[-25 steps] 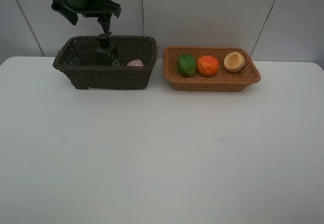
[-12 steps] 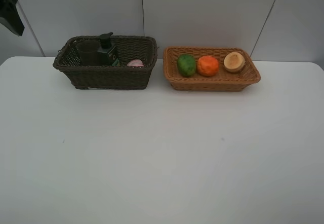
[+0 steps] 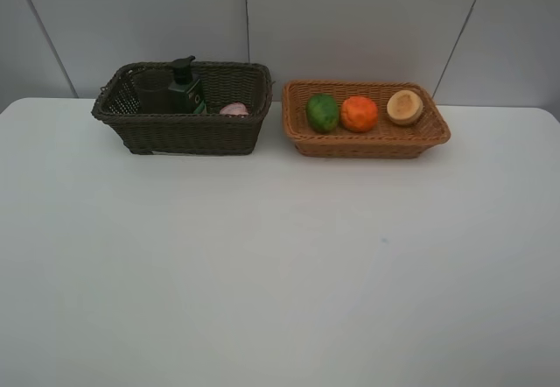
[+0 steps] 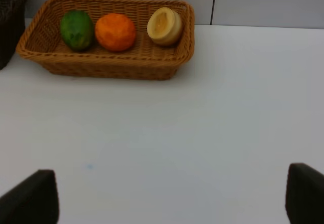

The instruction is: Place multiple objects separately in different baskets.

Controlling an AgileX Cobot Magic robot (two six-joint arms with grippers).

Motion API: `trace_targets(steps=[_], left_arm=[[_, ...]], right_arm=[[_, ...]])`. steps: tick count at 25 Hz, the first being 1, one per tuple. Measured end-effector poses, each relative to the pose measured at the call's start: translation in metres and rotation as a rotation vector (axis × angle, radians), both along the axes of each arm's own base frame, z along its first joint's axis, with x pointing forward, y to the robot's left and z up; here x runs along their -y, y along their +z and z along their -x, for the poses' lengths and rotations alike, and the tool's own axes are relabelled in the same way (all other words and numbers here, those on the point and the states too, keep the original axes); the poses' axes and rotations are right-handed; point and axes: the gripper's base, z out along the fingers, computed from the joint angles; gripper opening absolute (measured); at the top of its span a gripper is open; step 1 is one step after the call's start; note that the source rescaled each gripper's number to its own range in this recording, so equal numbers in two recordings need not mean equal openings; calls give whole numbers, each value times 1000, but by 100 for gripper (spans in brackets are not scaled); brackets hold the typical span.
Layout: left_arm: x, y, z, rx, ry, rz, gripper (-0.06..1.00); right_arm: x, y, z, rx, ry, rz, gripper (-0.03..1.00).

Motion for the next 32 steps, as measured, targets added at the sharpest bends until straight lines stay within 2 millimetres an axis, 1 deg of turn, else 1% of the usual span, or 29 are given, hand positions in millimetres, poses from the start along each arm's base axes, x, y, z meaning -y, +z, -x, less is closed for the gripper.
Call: trace_targets(steps=[5, 7, 11, 15, 18, 32], left_arm=[[-6, -13, 51, 123, 0, 15, 98], [-8, -22, 69, 172, 0, 21, 98], [-10, -47, 92, 224, -5, 37, 98], [-10, -76, 100, 229, -10, 47, 98], [-11, -92, 104, 233, -11, 48, 98], [-12, -92, 113, 308, -29, 33, 98]], right_arm=[[0, 0, 0, 0, 0, 0, 97], [0, 0, 0, 0, 0, 0, 97], [0, 0, 0, 0, 0, 0, 97], [0, 0, 0, 0, 0, 0, 97], [0, 0, 0, 0, 0, 0, 97], [0, 0, 0, 0, 0, 0, 97]])
